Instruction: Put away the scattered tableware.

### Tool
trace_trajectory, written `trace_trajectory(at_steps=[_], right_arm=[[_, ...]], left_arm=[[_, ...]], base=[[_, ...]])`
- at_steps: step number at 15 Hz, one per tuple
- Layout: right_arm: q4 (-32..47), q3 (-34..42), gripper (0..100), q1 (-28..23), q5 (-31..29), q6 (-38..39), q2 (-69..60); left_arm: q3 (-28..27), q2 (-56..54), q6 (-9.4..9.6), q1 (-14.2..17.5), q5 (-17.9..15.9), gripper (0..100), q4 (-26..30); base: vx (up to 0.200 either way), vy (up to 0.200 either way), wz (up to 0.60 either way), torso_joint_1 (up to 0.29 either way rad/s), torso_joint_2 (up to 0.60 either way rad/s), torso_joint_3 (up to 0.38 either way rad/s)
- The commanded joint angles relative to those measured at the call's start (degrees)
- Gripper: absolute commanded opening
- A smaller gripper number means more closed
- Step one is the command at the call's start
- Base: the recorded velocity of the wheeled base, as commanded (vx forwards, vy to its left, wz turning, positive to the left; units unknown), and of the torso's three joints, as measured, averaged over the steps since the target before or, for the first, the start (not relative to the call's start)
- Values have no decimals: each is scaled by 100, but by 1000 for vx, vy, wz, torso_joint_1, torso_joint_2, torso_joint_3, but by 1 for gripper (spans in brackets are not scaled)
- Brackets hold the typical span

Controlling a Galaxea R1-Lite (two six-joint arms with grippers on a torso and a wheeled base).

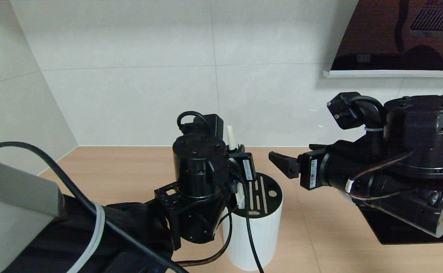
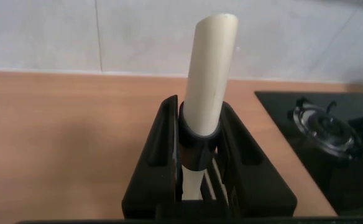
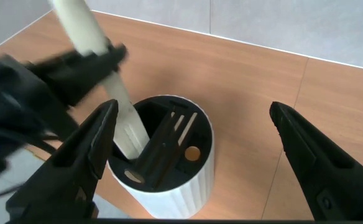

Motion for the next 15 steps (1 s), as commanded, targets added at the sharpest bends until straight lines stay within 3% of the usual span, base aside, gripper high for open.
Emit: trace_trajectory(at_steps=[1,13,14,15], right_arm=[[-3,0,100,2,-1,-1,18],[-3,9,100,2,-1,-10,44],[-3,9,100,2,-1,-1,44],[-3,9,100,2,-1,-1,44]], left_arm=[[4,109,-12,-16,-5,0,0],[66,504,-47,-25,-5,0,-9],[66,504,-47,-25,-5,100,-9],[66,504,-47,-34,3,100,-9]], base=[[0,0,0,0,0,0],[0,0,0,0,0,0],[0,0,0,0,0,0],[0,0,0,0,0,0]])
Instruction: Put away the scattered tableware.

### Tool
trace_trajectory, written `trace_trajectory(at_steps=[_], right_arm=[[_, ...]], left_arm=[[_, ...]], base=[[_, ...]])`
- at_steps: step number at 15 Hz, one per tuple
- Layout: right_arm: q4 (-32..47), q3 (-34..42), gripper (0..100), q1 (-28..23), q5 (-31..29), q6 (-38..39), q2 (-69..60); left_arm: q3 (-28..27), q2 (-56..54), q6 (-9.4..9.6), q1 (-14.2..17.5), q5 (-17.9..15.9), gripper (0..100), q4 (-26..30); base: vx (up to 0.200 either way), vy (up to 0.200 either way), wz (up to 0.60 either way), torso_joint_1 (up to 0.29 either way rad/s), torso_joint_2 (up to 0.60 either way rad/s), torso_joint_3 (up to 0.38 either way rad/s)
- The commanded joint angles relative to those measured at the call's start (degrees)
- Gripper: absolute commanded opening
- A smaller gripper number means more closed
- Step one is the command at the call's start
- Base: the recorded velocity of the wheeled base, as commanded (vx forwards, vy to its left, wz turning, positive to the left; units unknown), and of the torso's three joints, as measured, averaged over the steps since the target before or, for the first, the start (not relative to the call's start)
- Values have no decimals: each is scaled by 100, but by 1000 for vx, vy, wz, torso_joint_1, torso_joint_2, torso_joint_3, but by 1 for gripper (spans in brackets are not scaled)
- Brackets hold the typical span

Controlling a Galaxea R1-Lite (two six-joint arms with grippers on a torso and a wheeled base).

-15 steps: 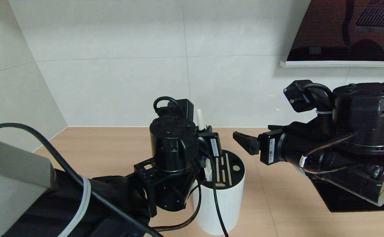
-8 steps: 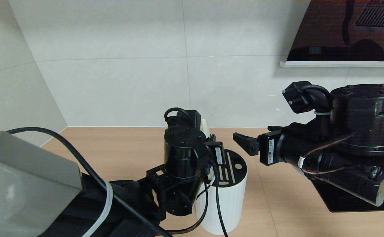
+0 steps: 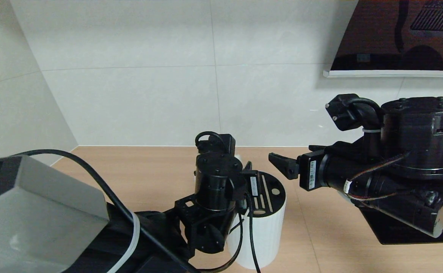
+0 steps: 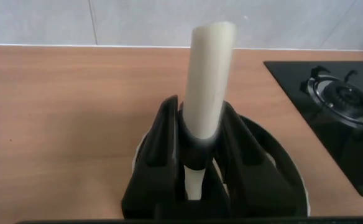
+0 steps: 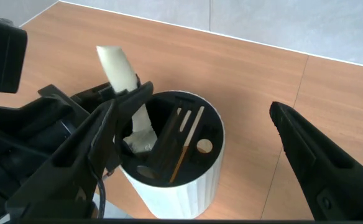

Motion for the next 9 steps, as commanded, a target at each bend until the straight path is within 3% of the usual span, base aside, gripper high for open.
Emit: trace_trajectory(at_steps=[1,5,9], right_arm=[[-3,-2,100,2,-1,-1,10],[-3,-2,100,2,-1,-1,10],[-3,15,100,2,-18,-1,-34]], left_arm=[[2,-2,-3,-4,5,100,-2],[72,-160,-3,-4,5,100,-2],[433,-1030,-3,5,-162,100,6]], base=[[0,0,0,0,0,0],[0,0,0,0,0,0],[0,0,0,0,0,0]])
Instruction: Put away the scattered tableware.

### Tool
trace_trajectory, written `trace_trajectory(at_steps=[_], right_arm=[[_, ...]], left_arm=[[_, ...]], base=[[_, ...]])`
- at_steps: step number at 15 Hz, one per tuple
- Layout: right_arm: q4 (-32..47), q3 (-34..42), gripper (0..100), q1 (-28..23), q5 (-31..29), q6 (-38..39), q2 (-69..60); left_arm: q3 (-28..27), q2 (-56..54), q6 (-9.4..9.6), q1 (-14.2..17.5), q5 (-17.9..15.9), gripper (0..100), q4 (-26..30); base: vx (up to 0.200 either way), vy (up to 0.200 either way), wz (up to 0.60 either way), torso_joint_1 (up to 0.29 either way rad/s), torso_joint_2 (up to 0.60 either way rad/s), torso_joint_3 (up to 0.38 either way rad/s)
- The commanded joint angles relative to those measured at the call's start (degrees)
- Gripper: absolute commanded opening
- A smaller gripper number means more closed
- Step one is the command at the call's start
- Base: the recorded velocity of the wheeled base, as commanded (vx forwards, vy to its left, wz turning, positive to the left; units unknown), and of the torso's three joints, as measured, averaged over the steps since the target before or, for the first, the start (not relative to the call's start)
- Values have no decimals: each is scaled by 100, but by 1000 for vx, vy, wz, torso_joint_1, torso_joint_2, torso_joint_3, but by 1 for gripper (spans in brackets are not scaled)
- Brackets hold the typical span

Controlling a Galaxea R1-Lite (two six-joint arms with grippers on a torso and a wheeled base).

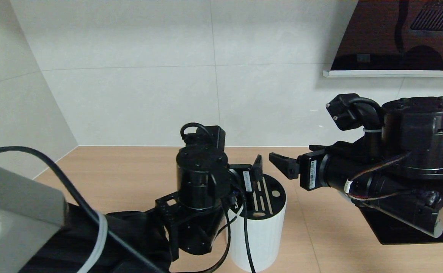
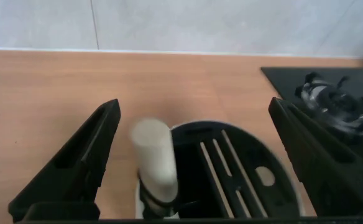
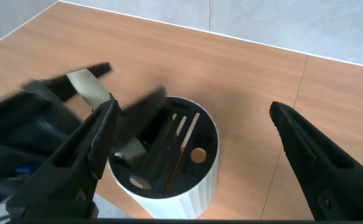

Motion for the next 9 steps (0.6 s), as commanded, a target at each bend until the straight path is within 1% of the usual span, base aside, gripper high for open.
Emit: trace_trajectory(at_steps=[1,2,3,4,5,6,7,8,9], right_arm=[[-36,62,100,-34,-27,10,-118],[-36,115,100,-86,-19,1,-206],[-36,185,100,-121,8,-7,-496],[-1,194,100,-157,25,-7,-716],[17,264,100,-376,25,-7,-874],[8,413,100,-543,8,-60,-1015],[-36,712,100,-719,-27,-245,-1305],[-36,1037,100,-904,-19,-491,-1727],[-36,1231,100,-974,-1,-640,-2061]], left_arm=[[410,-949,15,62,-410,100,27],[507,-1160,32,88,-551,100,35],[718,-1828,76,167,-920,100,194],[780,-2311,173,185,-1113,100,492],[788,-2759,208,202,-1368,100,862],[815,-3076,199,255,-1588,100,1134],[938,-3313,217,290,-1658,100,1336],[1026,-3541,217,343,-1649,100,1406],[1096,-3700,234,475,-1641,100,1415]], base=[[0,0,0,0,0,0],[0,0,0,0,0,0],[0,0,0,0,0,0],[0,0,0,0,0,0],[0,0,0,0,0,0],[0,0,0,0,0,0],[0,0,0,0,0,0],[0,0,0,0,0,0],[0,0,0,0,0,0]])
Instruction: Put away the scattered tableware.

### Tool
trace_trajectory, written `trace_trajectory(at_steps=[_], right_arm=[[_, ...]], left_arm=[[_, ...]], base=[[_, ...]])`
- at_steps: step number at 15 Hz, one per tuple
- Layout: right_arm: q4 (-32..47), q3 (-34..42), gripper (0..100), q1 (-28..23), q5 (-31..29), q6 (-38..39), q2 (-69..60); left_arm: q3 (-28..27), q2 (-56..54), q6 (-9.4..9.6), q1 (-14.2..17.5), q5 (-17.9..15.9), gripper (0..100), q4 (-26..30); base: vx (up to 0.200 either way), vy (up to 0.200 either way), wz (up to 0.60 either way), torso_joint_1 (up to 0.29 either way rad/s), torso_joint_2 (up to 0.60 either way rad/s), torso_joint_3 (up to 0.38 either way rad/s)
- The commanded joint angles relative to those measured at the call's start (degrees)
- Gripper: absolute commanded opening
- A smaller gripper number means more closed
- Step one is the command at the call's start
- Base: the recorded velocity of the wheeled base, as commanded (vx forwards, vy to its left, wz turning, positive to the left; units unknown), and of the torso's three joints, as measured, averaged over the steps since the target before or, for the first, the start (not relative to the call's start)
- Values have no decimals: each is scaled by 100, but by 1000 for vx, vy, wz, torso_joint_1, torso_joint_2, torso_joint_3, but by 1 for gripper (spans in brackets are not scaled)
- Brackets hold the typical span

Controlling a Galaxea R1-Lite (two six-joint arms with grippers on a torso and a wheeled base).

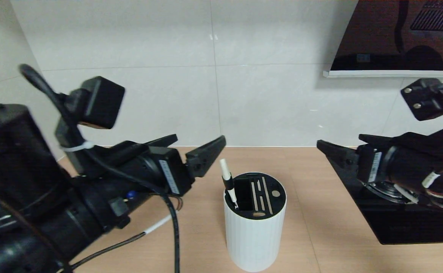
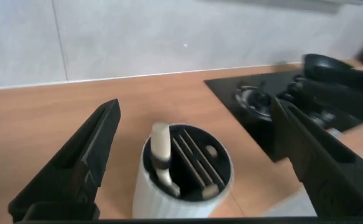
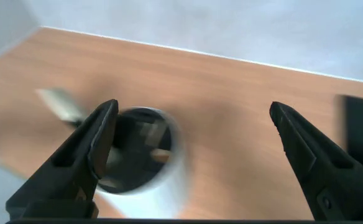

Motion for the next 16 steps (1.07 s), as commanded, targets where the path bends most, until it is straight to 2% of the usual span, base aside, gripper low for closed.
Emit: trace_trajectory(at_steps=[1,2,3,4,5,6,7,8,10,12,13,14,15,16], right_arm=[[32,813,100,-303,137,-287,-1527],[32,1051,100,-487,207,-278,-1931],[50,1279,100,-742,242,-287,-2397],[67,1587,100,-979,304,-296,-2889],[103,1833,100,-1217,304,-375,-3302],[208,1982,100,-1480,304,-621,-3724],[314,2026,100,-1674,313,-823,-4005],[630,2018,100,-2078,304,-1060,-4568],[1166,1974,100,-2790,286,-1306,-5376],[1693,1956,100,-3124,357,-1579,-6273],[1878,1921,100,-3177,357,-1675,-6528],[2150,1903,100,-3352,357,-1702,-6905],[2265,1956,100,-3563,462,-1693,-7160],[2291,2061,100,-3801,717,-1684,-7319]], left_arm=[[343,-1122,148,570,-51,100,99],[519,-1395,333,895,-42,100,134],[835,-1799,702,1352,11,100,213],[1213,-2379,1168,1739,55,100,319],[1433,-2977,1405,1932,63,100,459],[1521,-3557,1519,2108,72,100,767],[1521,-3961,1537,2292,81,100,1092],[1442,-4779,1572,2670,72,100,1953],[1028,-5807,1572,3180,55,100,3307],[686,-6651,1572,3452,37,100,4300],[651,-6888,1581,3567,37,100,4511],[712,-7248,1713,3830,37,100,4722],[844,-7424,1862,3997,116,100,4810],[949,-7415,1862,4173,292,100,4713]], base=[[0,0,0,0,0,0],[0,0,0,0,0,0],[0,0,0,0,0,0],[0,0,0,0,0,0],[0,0,0,0,0,0],[0,0,0,0,0,0],[0,0,0,0,0,0],[0,0,0,0,0,0],[0,0,0,0,0,0],[0,0,0,0,0,0],[0,0,0,0,0,0],[0,0,0,0,0,0],[0,0,0,0,0,0],[0,0,0,0,0,0]])
